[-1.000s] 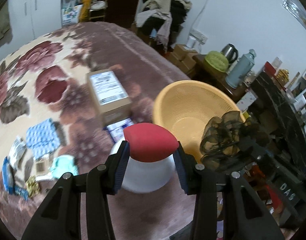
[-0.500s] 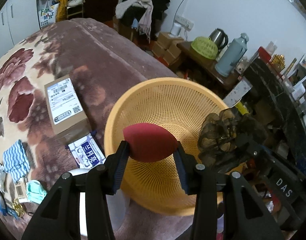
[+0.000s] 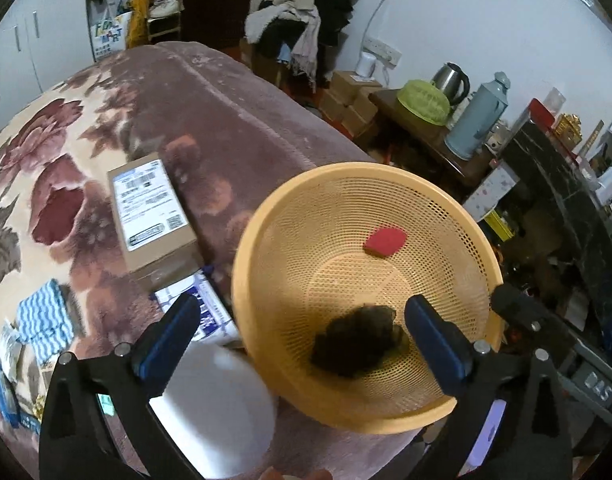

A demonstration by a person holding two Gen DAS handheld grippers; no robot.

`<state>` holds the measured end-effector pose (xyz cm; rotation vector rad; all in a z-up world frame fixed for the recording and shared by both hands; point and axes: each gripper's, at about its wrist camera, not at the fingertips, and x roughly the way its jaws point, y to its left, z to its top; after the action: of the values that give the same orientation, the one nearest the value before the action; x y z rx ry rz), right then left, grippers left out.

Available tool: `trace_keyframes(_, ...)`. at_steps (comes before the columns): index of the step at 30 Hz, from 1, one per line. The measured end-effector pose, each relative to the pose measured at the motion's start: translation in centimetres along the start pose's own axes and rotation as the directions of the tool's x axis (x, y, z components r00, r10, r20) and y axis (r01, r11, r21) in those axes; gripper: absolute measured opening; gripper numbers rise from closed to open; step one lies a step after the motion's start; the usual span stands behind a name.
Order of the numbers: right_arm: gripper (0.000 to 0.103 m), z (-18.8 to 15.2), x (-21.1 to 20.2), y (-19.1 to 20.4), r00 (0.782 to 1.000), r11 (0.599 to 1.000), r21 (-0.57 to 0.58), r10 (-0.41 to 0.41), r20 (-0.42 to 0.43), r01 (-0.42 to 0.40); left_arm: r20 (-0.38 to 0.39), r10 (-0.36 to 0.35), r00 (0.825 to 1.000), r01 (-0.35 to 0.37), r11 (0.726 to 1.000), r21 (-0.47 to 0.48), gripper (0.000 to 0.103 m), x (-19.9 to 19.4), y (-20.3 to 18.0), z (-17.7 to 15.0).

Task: Organize soft objects
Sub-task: 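Open both grippers to drop the sponge and bow into the basket, then move both grippers back from the basket over the remaining items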

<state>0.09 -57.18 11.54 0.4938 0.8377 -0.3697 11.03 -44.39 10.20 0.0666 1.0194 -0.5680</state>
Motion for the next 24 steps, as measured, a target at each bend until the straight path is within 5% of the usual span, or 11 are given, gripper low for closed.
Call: trace_keyframes(24,0.103,-4.2,-3.5,9.2,1.0,0.981,-0.192,0.017,0.01,-0.015,0.073,0.09,0.993,-0.08,0.987,-0.14,0.102,-8.6,11.1,-4.8)
